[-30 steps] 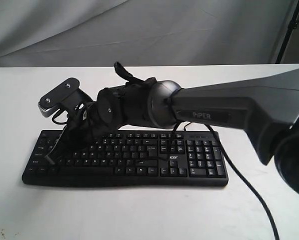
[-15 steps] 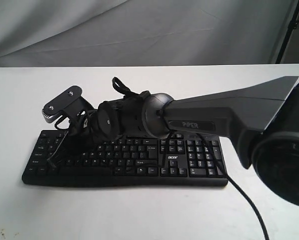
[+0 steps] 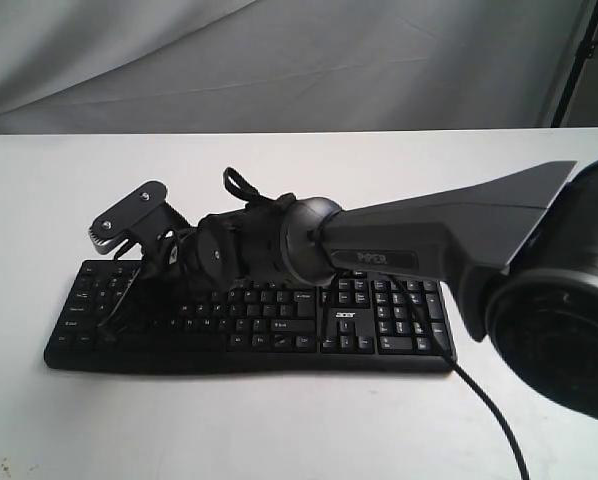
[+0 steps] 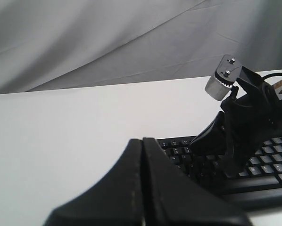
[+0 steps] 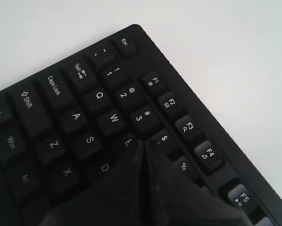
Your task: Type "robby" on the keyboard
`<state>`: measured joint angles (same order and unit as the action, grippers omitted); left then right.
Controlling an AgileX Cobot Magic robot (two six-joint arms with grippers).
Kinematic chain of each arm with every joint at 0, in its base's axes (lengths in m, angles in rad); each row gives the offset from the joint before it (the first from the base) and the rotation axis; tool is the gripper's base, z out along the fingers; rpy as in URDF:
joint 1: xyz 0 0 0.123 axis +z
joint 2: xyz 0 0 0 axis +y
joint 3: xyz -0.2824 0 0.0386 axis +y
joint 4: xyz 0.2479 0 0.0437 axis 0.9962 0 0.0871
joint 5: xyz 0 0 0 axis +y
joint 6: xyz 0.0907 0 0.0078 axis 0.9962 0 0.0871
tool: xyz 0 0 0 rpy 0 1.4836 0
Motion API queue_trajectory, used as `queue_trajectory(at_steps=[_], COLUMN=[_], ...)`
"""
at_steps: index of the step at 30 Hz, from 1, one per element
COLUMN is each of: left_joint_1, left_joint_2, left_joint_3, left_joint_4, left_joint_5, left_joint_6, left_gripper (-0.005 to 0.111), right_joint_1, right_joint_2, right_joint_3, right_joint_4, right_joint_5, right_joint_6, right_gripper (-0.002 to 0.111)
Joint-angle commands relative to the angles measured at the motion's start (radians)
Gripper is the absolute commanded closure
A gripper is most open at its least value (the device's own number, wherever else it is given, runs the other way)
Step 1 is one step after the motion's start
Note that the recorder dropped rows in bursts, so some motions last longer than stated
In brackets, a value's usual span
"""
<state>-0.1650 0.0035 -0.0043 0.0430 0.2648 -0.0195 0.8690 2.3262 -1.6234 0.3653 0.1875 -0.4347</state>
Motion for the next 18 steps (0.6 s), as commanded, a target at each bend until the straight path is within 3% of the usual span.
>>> queue_trajectory(at_steps=[1, 18], left_joint_1=[-0.006, -0.006], left_joint_2=[-0.003, -0.003], left_joint_3=[0.004, 0.004], left_joint_4=[0.005, 0.005], left_joint_5=[-0.007, -0.007], left_joint_6=[-0.003, -0.003], left_gripper=[0.107, 0.107], right_joint_1=[0.000, 0.000], right_joint_2=[0.000, 0.025], right_joint_3=[-0.008, -0.008], right_joint_4=[0.002, -0.008], right_joint_5=[-0.018, -0.015], right_joint_6=[-0.011, -0.011], right_gripper=[0.108, 0.108])
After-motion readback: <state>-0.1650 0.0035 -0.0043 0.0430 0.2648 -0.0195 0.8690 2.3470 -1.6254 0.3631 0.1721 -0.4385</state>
